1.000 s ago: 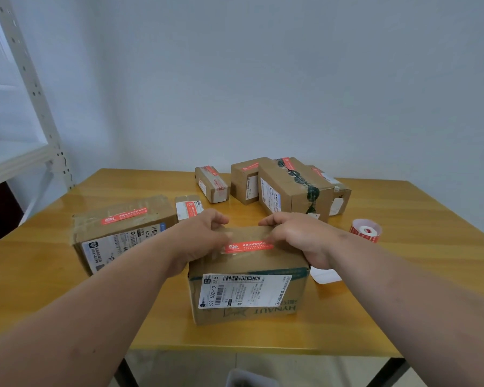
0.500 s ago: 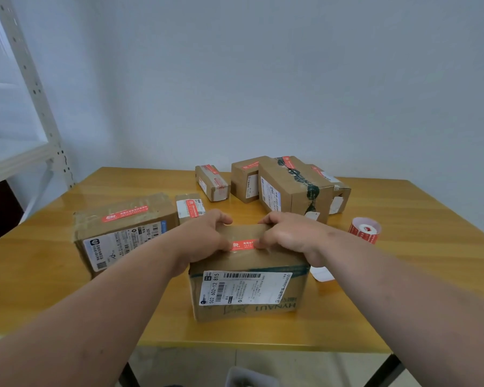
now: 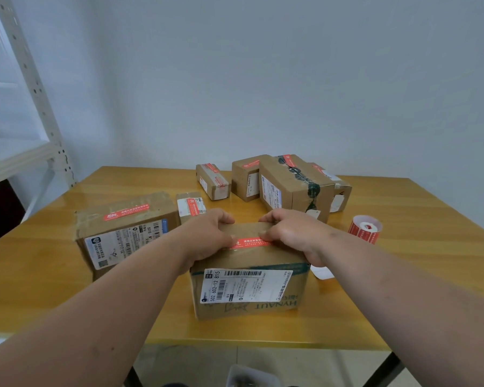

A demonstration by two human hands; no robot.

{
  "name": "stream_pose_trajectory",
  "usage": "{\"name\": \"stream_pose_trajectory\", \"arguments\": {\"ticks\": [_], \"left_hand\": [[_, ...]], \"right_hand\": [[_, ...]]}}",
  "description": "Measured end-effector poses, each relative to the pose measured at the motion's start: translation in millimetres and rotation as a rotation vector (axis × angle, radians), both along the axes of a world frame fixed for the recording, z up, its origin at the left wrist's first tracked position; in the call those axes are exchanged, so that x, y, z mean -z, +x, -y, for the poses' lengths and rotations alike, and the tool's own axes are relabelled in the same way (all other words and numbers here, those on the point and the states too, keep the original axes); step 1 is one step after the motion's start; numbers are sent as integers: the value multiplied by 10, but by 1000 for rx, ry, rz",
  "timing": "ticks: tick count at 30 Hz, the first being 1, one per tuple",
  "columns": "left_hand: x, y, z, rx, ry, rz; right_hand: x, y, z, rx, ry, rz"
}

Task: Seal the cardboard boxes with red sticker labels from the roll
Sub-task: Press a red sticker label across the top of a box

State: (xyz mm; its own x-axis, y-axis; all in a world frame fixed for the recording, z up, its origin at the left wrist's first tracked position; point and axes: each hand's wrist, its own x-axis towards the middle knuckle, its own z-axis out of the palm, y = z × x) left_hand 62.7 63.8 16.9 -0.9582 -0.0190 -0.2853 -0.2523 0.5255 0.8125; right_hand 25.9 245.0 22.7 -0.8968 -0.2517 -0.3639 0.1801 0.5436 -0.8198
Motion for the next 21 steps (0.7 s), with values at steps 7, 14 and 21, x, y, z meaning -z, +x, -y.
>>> {"name": "stream_pose_trajectory", "arguments": {"ticks": [7, 14, 21], "left_hand": [[-5, 25, 21, 36, 11, 7], [4, 3, 98, 29, 122, 27], [-26, 84, 157, 55, 94, -75]], "right_hand": [[-24, 36, -22, -48, -16, 20], [-35, 20, -62, -3, -117, 68], [-57, 25, -106, -178, 102, -84]]}}
